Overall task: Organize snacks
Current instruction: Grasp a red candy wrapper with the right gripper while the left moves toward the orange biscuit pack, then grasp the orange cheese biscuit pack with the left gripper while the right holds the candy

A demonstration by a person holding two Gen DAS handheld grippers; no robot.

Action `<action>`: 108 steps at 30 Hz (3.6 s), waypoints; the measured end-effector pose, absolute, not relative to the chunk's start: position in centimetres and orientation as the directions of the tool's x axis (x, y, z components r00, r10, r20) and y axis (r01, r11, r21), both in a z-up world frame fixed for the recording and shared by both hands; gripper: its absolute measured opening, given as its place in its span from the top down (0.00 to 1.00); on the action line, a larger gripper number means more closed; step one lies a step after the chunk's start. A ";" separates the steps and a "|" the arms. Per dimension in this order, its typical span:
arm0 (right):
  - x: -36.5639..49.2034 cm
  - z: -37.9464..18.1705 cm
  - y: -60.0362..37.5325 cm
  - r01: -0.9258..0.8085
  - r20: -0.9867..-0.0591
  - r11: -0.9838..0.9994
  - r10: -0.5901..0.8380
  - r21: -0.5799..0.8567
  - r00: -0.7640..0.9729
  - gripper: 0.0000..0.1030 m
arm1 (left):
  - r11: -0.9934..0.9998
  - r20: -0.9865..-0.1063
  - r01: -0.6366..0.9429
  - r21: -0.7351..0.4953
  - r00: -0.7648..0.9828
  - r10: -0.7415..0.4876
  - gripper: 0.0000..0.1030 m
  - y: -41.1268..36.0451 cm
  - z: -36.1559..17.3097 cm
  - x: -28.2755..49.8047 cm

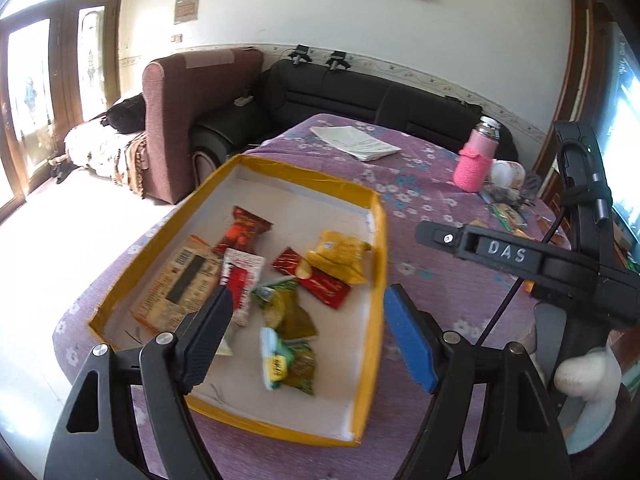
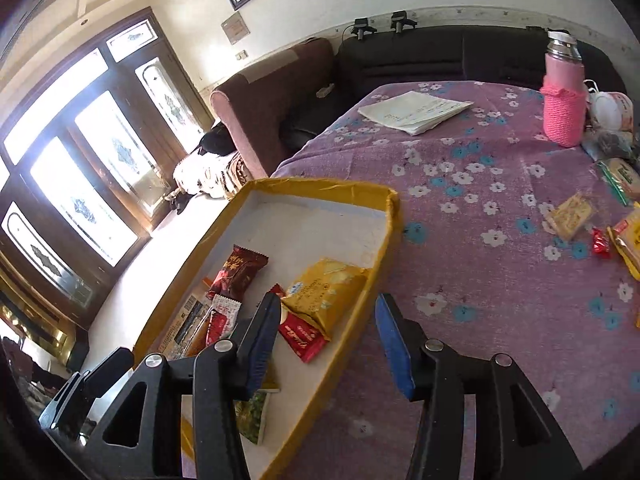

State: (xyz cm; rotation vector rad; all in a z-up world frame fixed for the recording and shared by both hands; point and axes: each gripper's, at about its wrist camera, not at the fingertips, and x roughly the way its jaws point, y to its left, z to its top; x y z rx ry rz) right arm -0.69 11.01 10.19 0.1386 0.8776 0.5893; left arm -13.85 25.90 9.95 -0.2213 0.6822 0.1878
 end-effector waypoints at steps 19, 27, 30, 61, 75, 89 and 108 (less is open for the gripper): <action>7.8 5.6 -21.3 0.087 -0.759 0.940 0.211 0.331 0.616 0.45 | 0.960 -0.693 0.034 -0.279 0.685 -0.226 0.25 14.2 7.6 -11.5; 12.4 2.3 -18.1 0.048 -0.815 0.973 0.163 0.228 0.557 0.46 | 0.955 -0.706 0.020 -0.295 0.669 -0.232 0.25 14.3 7.0 -11.0; 11.3 1.8 -16.9 0.032 -0.837 0.976 0.169 0.217 0.521 0.48 | 0.952 -0.711 0.015 -0.305 0.662 -0.238 0.25 14.4 6.7 -10.8; 14.7 3.3 -7.8 -0.092 -0.819 0.960 0.275 0.266 0.503 0.61 | 0.912 -0.726 0.112 -0.395 0.570 -0.384 0.25 13.5 4.7 -9.7; 14.5 1.4 -6.6 -0.109 -0.872 0.986 0.162 0.125 0.462 0.90 | 0.892 -0.734 0.127 -0.434 0.524 -0.432 0.25 12.4 3.7 -9.4; 2.7 2.4 -13.4 -0.128 -0.855 0.944 0.330 0.304 0.401 0.72 | 0.878 -0.740 0.100 -0.467 0.499 -0.451 0.25 11.5 3.2 -9.6; 0.7 1.0 -13.7 -0.167 -0.785 0.945 0.326 0.281 0.526 0.87 | 0.934 -0.809 0.050 -0.354 0.484 -0.333 0.24 6.6 1.8 -3.7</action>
